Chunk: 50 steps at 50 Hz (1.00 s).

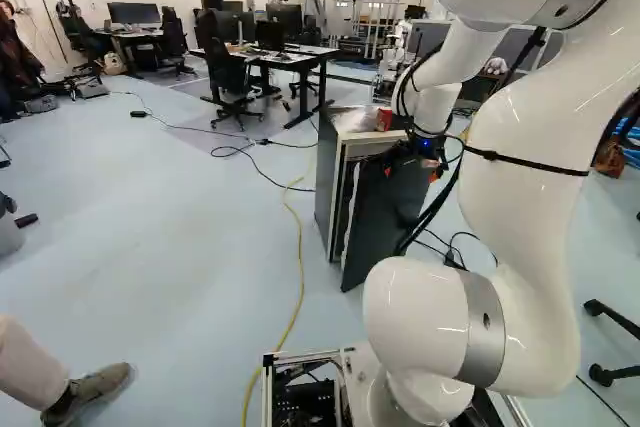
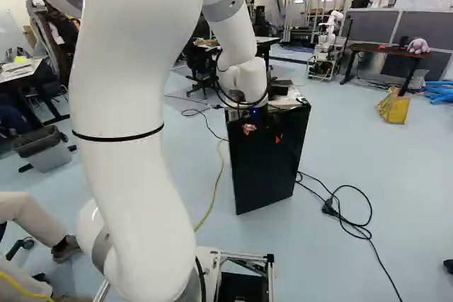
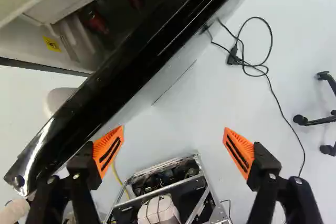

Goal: Grab a drink from the fridge

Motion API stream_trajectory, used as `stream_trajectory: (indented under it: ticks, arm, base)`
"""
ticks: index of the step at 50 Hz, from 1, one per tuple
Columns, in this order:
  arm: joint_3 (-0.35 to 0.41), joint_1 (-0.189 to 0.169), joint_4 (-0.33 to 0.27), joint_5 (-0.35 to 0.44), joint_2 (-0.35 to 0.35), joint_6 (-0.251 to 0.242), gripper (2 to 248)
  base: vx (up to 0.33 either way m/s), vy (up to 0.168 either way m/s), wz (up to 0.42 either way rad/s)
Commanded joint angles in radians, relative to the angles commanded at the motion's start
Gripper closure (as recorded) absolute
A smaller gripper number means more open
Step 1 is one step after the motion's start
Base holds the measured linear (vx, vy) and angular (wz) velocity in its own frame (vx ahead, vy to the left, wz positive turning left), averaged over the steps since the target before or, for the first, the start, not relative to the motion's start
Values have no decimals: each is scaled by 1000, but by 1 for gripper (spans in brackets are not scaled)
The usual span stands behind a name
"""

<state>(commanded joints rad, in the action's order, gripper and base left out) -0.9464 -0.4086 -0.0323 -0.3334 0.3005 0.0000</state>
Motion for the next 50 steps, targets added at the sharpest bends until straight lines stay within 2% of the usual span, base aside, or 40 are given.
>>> stream_trajectory:
  ticks: [22,50]
  arm:
    - [0,0,0,81,0,0,3]
    - [-16,12,0,87,13,0,3]
  base:
    - [0,0,0]
    - [0,0,0]
